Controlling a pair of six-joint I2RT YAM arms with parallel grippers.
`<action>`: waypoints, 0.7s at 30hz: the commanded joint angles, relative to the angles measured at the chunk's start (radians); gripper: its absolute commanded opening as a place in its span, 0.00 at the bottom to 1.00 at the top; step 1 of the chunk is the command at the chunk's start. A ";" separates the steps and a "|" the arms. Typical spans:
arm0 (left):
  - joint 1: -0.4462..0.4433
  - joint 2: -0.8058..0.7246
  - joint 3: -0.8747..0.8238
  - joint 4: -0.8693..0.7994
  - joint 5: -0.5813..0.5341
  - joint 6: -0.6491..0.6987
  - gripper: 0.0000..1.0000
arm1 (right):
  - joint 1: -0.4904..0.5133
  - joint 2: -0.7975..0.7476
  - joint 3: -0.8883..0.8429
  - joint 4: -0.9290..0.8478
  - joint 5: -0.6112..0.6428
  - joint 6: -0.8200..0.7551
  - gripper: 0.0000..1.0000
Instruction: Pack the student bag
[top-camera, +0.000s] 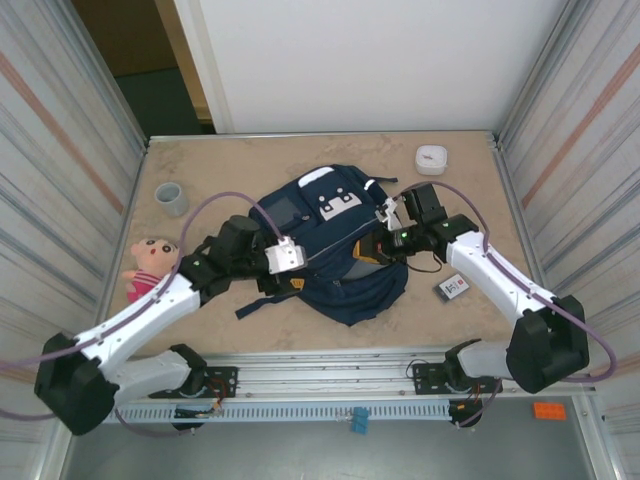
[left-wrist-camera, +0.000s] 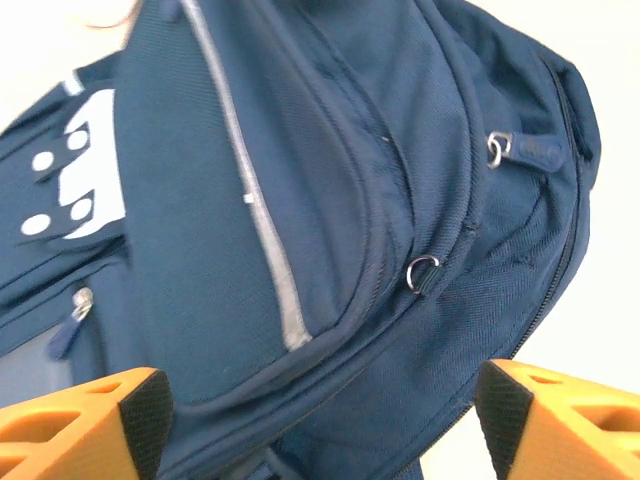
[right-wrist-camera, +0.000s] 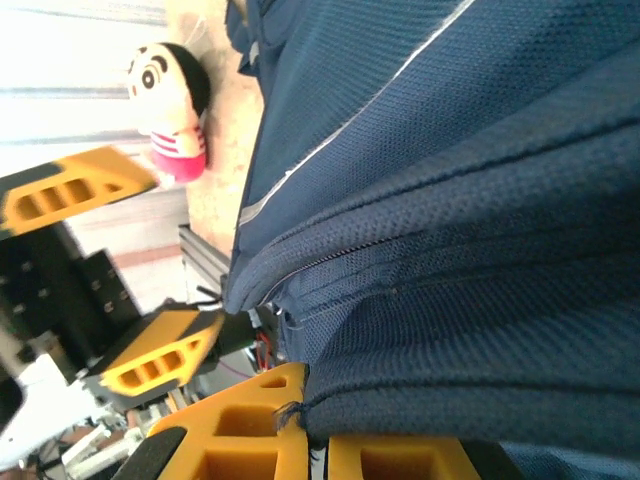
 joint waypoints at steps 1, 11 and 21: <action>-0.007 0.106 0.062 0.028 0.101 0.137 0.82 | -0.010 0.018 0.047 -0.054 -0.106 -0.099 0.02; -0.026 0.225 0.079 0.119 0.099 0.028 0.10 | -0.027 -0.025 0.102 -0.148 0.041 -0.119 0.29; -0.022 0.180 0.067 0.081 0.163 -0.233 0.00 | 0.338 -0.291 0.156 -0.440 0.799 0.051 0.49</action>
